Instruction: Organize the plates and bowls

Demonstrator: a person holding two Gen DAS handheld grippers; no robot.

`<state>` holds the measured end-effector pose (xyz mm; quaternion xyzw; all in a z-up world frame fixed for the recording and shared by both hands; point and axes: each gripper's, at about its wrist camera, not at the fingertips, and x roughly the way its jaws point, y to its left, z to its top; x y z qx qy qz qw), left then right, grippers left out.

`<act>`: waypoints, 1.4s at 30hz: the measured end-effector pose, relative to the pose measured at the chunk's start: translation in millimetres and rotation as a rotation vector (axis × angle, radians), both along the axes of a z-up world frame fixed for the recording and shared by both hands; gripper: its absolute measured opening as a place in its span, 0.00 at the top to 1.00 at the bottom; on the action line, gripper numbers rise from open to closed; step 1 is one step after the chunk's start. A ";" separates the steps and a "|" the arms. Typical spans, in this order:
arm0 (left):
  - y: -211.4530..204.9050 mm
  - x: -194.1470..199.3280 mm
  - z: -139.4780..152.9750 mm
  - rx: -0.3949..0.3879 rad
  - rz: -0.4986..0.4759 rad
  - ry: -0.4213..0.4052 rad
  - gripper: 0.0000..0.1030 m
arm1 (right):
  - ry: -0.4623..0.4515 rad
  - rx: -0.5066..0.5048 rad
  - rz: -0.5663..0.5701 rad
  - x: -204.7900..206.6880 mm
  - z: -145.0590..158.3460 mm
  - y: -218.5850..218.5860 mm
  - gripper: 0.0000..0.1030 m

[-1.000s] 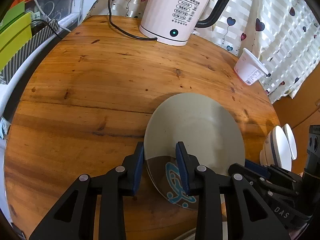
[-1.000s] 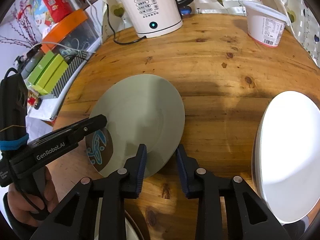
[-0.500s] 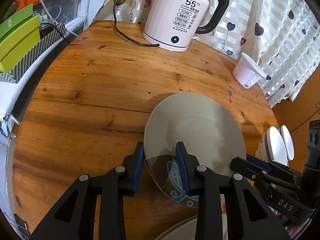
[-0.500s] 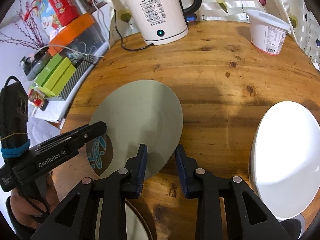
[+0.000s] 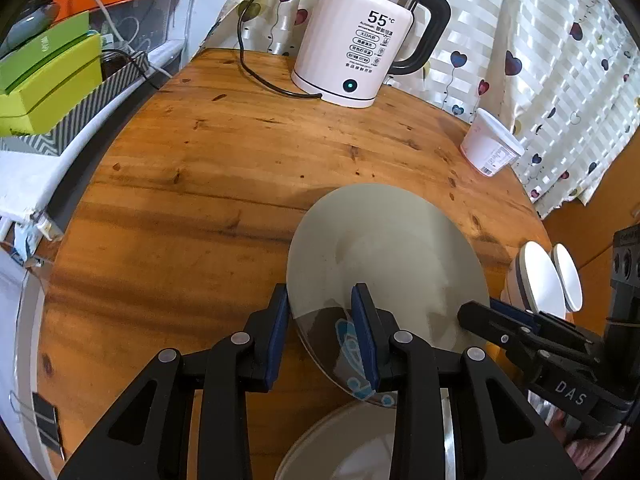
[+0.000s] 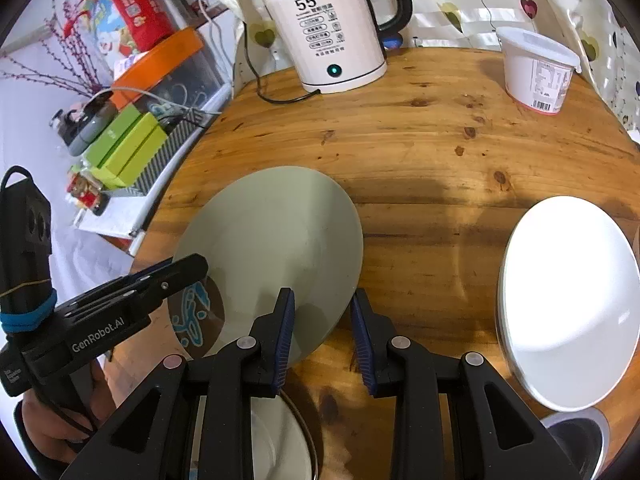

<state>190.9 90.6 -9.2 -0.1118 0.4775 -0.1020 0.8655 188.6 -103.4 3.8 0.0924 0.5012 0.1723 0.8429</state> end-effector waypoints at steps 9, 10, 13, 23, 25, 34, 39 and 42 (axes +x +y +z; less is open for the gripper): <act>-0.5 -25.2 8.7 0.009 0.019 -0.018 0.68 | -0.010 0.004 0.017 -13.8 6.5 -0.8 0.73; -0.3 -27.8 9.3 0.009 0.022 -0.019 0.68 | -0.010 0.005 0.019 -15.5 6.7 -0.7 0.73; -0.4 -34.2 11.3 0.010 0.027 -0.023 0.68 | -0.009 0.008 0.025 -19.2 7.8 -0.3 0.73; -1.4 -54.7 13.8 0.001 0.039 -0.021 0.68 | -0.017 0.012 0.039 -33.1 12.9 -2.7 0.73; -2.1 -59.2 13.9 0.000 0.041 -0.021 0.68 | -0.017 0.012 0.043 -36.4 13.0 -3.2 0.73; -3.9 -82.0 13.3 -0.004 0.061 -0.024 0.68 | -0.016 0.010 0.061 -53.4 12.3 -3.7 0.73; -6.3 -94.0 11.6 0.005 0.069 -0.026 0.68 | -0.012 0.009 0.071 -61.8 10.4 -4.6 0.73; -7.0 -100.8 9.6 0.006 0.076 -0.026 0.68 | -0.012 0.006 0.078 -66.2 9.1 -4.8 0.73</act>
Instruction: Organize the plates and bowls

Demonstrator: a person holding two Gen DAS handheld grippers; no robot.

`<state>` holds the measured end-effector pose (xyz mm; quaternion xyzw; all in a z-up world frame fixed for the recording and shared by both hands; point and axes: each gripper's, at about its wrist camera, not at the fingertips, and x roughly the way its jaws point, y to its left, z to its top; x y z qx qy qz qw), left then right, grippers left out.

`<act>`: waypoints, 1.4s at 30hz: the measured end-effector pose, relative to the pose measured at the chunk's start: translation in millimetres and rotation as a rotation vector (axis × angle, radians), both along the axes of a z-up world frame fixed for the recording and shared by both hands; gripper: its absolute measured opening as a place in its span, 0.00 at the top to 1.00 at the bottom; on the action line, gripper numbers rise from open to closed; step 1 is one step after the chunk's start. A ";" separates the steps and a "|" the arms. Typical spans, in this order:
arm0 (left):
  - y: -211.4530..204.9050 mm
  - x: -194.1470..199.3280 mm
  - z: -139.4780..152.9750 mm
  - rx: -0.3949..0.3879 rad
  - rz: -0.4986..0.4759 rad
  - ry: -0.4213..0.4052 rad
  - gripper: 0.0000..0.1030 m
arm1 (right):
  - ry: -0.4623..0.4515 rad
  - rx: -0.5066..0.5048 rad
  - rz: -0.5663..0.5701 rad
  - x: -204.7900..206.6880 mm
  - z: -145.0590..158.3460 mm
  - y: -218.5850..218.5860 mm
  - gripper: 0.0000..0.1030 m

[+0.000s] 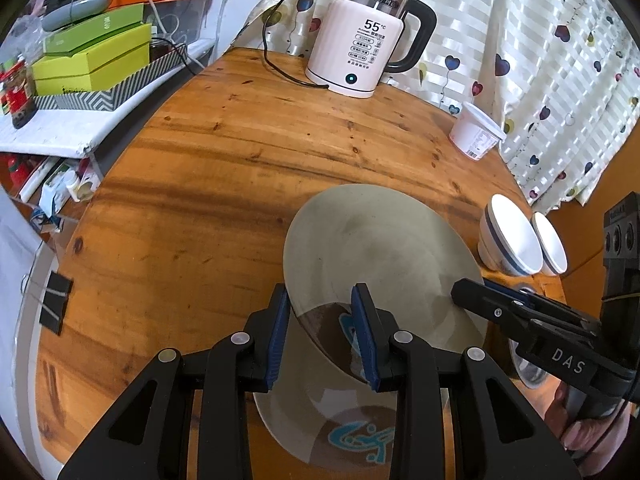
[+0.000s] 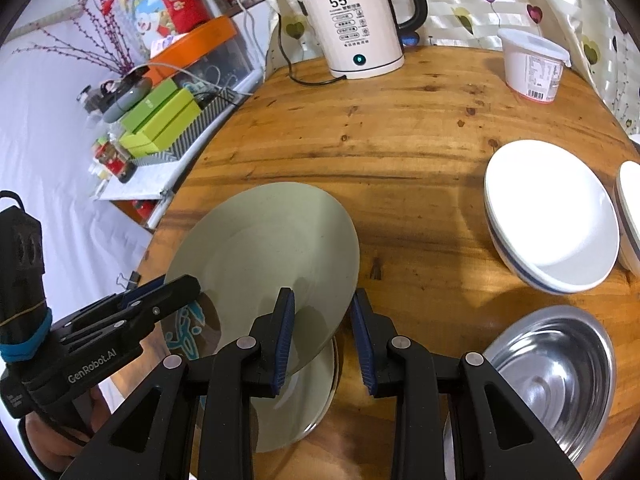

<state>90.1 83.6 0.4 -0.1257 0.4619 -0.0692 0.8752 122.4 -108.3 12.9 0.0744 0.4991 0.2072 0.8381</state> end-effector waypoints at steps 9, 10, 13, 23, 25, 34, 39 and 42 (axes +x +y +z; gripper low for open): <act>1.6 -18.5 -4.9 0.001 0.027 -0.003 0.68 | -0.009 -0.016 0.031 -12.6 -2.7 4.5 0.73; 2.2 -20.0 -5.7 0.001 0.031 -0.002 0.68 | -0.010 -0.018 0.035 -14.2 -3.4 5.5 0.73; 3.4 -25.9 -7.6 -0.001 0.042 0.000 0.68 | -0.009 -0.021 0.045 -16.2 -4.8 7.0 0.73; 0.1 -42.8 -12.0 -0.005 0.059 0.002 0.68 | -0.006 -0.025 0.062 -28.4 -9.0 6.8 0.73; -0.5 -45.9 -12.9 -0.005 0.063 0.003 0.68 | -0.005 -0.025 0.064 -30.6 -9.8 7.0 0.73; -2.7 -59.3 -12.7 0.005 0.085 -0.006 0.68 | -0.012 -0.022 0.085 -39.8 -10.5 7.3 0.73; -3.0 -61.8 -15.9 0.004 0.094 0.001 0.68 | -0.014 -0.033 0.099 -42.4 -12.4 8.4 0.72; -3.6 -61.7 -18.0 0.007 0.099 0.005 0.68 | -0.022 -0.047 0.106 -44.0 -13.2 10.3 0.72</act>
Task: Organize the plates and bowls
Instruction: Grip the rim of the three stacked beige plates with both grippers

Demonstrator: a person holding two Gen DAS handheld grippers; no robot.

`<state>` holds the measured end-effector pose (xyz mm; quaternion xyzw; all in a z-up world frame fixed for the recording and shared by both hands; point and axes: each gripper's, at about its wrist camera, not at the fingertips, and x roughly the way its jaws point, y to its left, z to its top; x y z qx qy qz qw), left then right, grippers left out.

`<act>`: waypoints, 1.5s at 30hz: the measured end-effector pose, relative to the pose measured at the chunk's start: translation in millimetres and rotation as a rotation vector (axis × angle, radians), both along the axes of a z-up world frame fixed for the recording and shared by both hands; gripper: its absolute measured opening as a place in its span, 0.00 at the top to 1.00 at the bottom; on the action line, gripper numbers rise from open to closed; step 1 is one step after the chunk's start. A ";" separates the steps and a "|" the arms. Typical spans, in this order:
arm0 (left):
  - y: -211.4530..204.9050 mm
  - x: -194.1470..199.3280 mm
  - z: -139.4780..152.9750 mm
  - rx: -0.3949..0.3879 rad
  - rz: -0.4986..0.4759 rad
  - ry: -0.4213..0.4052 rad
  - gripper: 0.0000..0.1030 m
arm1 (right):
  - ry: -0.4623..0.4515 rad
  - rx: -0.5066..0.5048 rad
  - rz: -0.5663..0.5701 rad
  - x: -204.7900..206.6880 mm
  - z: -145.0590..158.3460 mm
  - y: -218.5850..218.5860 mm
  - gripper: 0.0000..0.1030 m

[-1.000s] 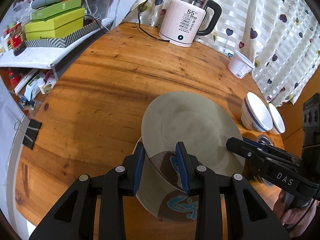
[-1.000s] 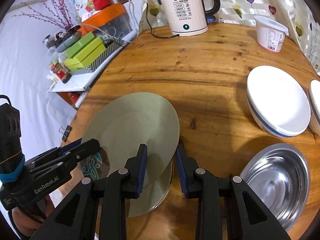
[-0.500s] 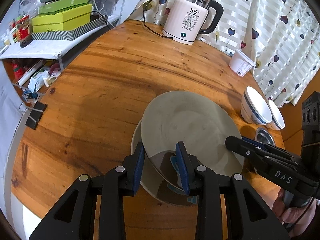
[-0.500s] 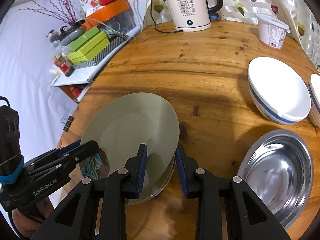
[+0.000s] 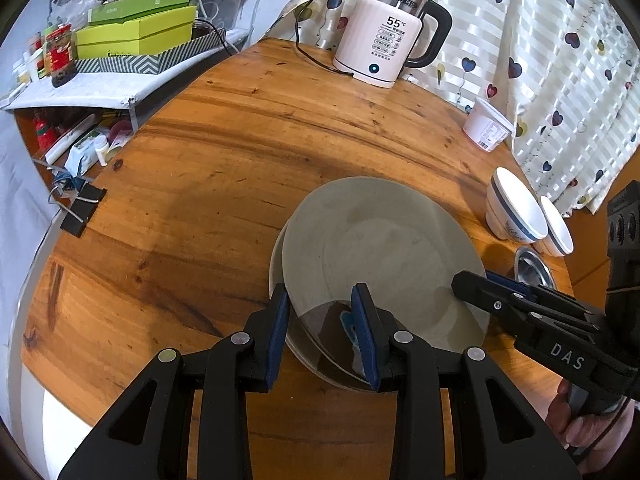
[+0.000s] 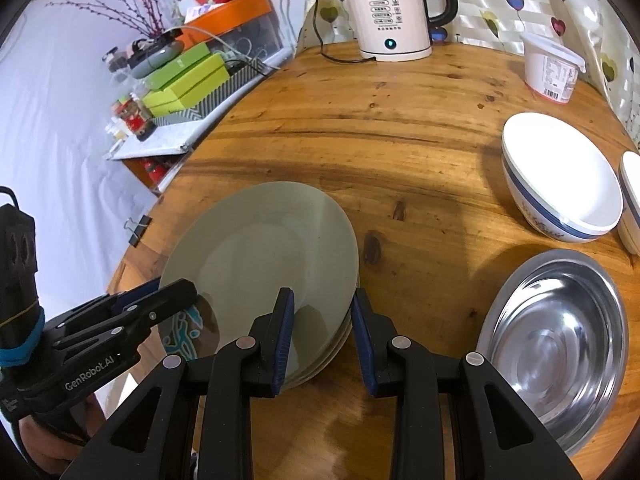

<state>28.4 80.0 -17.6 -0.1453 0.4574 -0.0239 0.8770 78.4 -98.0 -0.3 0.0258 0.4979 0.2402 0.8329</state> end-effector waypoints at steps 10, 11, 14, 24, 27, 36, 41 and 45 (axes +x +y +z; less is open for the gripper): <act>-4.4 -2.9 -2.3 0.017 0.002 -0.001 0.68 | -0.009 -0.032 0.003 -1.9 -3.3 3.8 0.70; -4.8 -3.3 -2.4 0.018 0.003 -0.002 0.68 | -0.009 -0.032 0.003 -2.2 -3.4 3.8 0.70; -4.8 -3.5 -2.3 0.018 0.004 -0.002 0.68 | -0.005 -0.031 0.003 -2.1 -4.6 3.2 0.69; -2.3 -3.9 -2.2 0.014 0.009 -0.006 0.68 | 0.004 -0.027 0.004 -2.6 -8.0 2.8 0.69; -2.9 -4.3 -2.2 0.016 0.009 -0.007 0.68 | 0.004 -0.027 0.004 -2.5 -8.0 2.7 0.69; -4.7 -0.6 -1.0 0.046 0.005 -0.007 0.67 | 0.004 -0.027 0.005 -2.1 -8.1 2.6 0.69; -3.2 -0.1 -1.4 0.052 0.014 -0.014 0.60 | -0.013 -0.031 0.010 -2.6 -7.5 2.4 0.69; -1.3 0.9 -2.6 0.046 0.021 -0.013 0.60 | -0.016 -0.028 0.008 -2.6 -8.5 1.2 0.69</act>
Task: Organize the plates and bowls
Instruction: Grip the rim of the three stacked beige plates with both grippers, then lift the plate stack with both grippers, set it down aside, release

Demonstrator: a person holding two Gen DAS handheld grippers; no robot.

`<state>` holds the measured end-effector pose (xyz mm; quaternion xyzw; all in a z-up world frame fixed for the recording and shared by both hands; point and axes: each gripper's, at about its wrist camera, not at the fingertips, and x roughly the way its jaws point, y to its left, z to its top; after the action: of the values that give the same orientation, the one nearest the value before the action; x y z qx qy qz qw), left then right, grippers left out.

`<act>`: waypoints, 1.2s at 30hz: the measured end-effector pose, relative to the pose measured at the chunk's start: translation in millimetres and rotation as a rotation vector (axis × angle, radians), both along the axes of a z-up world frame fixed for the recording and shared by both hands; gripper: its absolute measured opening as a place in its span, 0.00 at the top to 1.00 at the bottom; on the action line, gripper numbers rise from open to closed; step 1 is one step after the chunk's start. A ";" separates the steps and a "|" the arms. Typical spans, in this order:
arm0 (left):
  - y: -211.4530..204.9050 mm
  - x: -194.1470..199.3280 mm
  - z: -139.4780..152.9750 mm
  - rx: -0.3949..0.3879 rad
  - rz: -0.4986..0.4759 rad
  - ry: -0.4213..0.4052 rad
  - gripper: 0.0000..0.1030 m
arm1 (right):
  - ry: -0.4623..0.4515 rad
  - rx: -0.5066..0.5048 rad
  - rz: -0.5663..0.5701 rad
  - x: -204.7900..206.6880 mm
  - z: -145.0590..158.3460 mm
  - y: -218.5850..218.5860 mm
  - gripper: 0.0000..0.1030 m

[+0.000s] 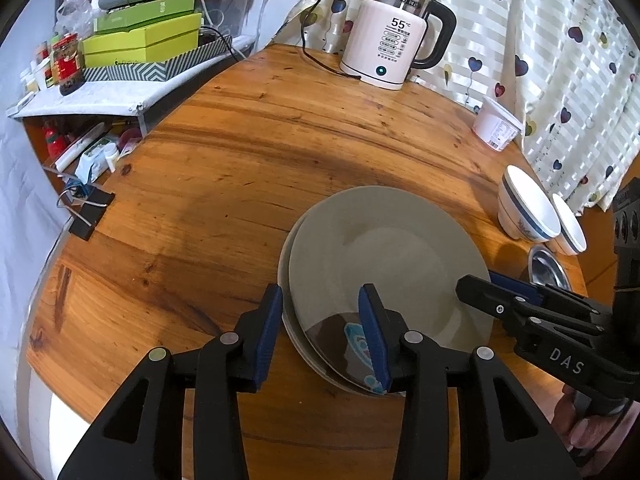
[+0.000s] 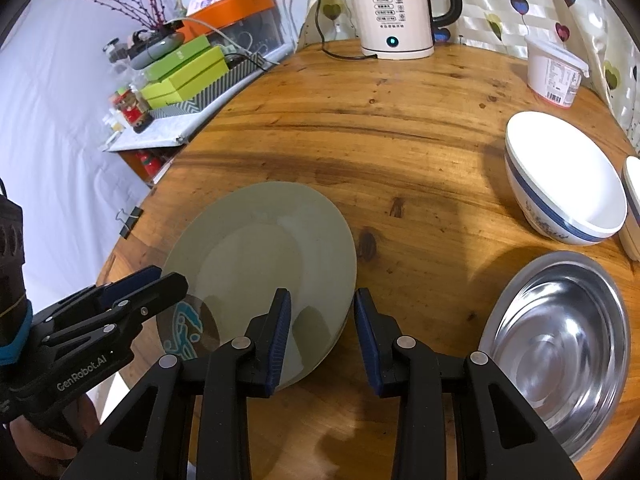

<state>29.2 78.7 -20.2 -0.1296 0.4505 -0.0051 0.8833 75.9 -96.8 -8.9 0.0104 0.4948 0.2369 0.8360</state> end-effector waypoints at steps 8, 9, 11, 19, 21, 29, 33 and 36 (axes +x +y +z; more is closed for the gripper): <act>4.3 4.8 -3.1 -0.015 0.008 0.004 0.60 | -0.038 0.003 -0.004 -0.8 6.6 0.8 0.75; 3.9 4.9 -3.5 -0.012 0.009 0.004 0.60 | -0.037 0.002 -0.004 0.0 5.8 1.0 0.78; 3.8 5.1 -4.2 -0.012 0.009 0.004 0.60 | -0.030 0.002 0.000 0.6 4.0 2.9 0.80; 4.4 5.2 -4.8 -0.018 0.012 0.003 0.60 | -0.032 0.008 0.001 0.2 4.4 3.6 0.80; 5.4 5.1 -4.2 -0.017 0.020 -0.001 0.60 | -0.040 0.010 -0.005 0.1 6.2 3.0 0.80; -1.7 4.8 -1.9 0.018 0.009 -0.008 0.60 | -0.018 0.010 0.003 1.1 2.1 0.9 0.80; -1.6 5.1 -2.0 0.021 0.006 -0.004 0.60 | -0.025 0.012 0.004 0.7 4.4 -0.6 0.80; -1.1 4.9 -1.6 0.019 0.007 -0.005 0.60 | -0.027 0.015 0.000 1.3 6.1 -2.8 0.80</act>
<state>34.1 77.6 -21.9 -0.1229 0.4478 0.0017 0.8856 77.1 -99.5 -2.8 0.0133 0.4817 0.2407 0.8425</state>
